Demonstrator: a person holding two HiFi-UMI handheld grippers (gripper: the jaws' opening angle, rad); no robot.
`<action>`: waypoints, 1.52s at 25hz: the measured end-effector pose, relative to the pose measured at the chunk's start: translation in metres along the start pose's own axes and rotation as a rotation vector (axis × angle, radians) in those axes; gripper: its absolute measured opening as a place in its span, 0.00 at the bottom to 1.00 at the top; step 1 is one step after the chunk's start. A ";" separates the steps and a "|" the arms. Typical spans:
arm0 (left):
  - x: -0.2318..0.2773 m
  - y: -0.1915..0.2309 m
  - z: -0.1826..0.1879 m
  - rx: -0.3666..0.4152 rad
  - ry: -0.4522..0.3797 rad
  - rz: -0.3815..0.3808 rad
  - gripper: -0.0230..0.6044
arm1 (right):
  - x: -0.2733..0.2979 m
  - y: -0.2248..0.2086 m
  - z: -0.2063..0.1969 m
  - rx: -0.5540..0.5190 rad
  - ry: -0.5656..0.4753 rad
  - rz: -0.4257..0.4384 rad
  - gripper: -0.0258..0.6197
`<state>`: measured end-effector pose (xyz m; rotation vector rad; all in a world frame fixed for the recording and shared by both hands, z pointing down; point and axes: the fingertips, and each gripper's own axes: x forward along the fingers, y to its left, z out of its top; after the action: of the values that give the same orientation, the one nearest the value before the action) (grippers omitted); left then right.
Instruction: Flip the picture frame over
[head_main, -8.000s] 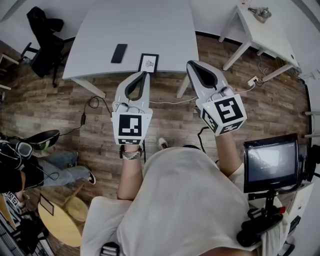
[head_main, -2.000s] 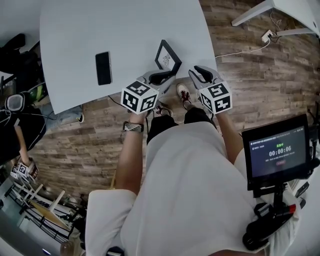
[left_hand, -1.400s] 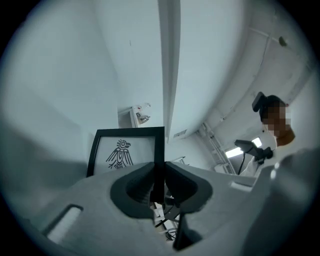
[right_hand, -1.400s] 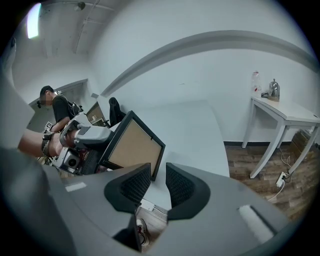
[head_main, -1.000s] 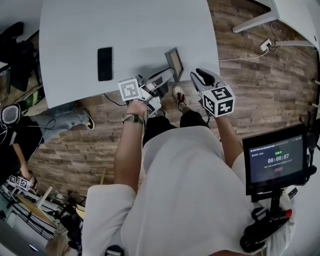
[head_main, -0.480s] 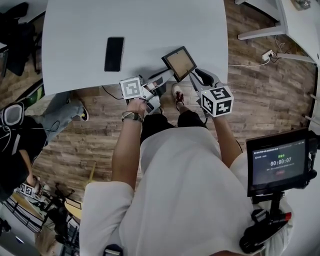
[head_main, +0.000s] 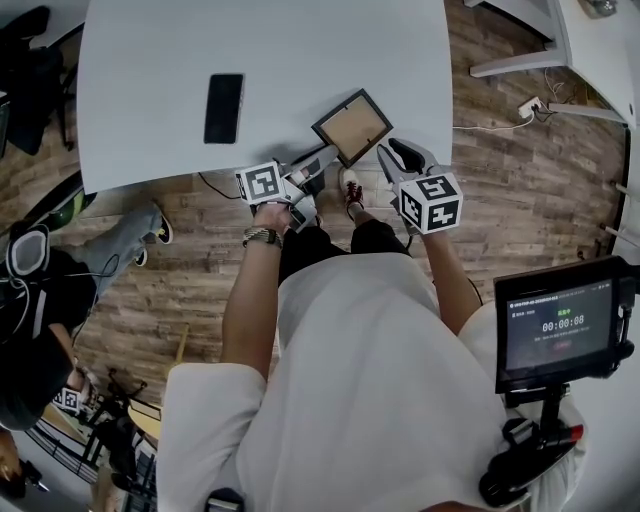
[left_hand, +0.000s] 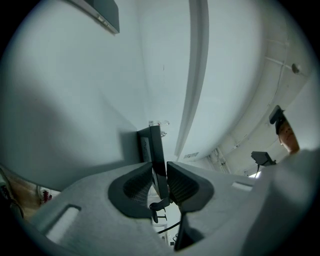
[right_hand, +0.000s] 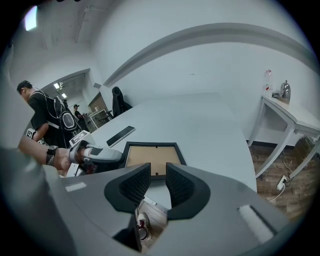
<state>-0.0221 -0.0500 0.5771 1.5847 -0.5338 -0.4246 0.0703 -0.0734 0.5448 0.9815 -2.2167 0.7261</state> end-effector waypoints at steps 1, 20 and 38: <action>-0.001 0.002 0.000 0.003 0.000 0.011 0.19 | 0.001 0.000 -0.001 -0.001 0.003 -0.001 0.19; -0.021 0.027 -0.017 -0.023 -0.047 0.126 0.19 | 0.011 0.014 -0.015 -0.026 0.030 0.035 0.19; -0.047 0.051 -0.020 -0.030 -0.093 0.246 0.19 | 0.014 0.019 -0.021 -0.023 0.041 0.051 0.19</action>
<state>-0.0534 -0.0087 0.6278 1.4534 -0.7803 -0.3195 0.0539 -0.0543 0.5649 0.8940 -2.2165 0.7358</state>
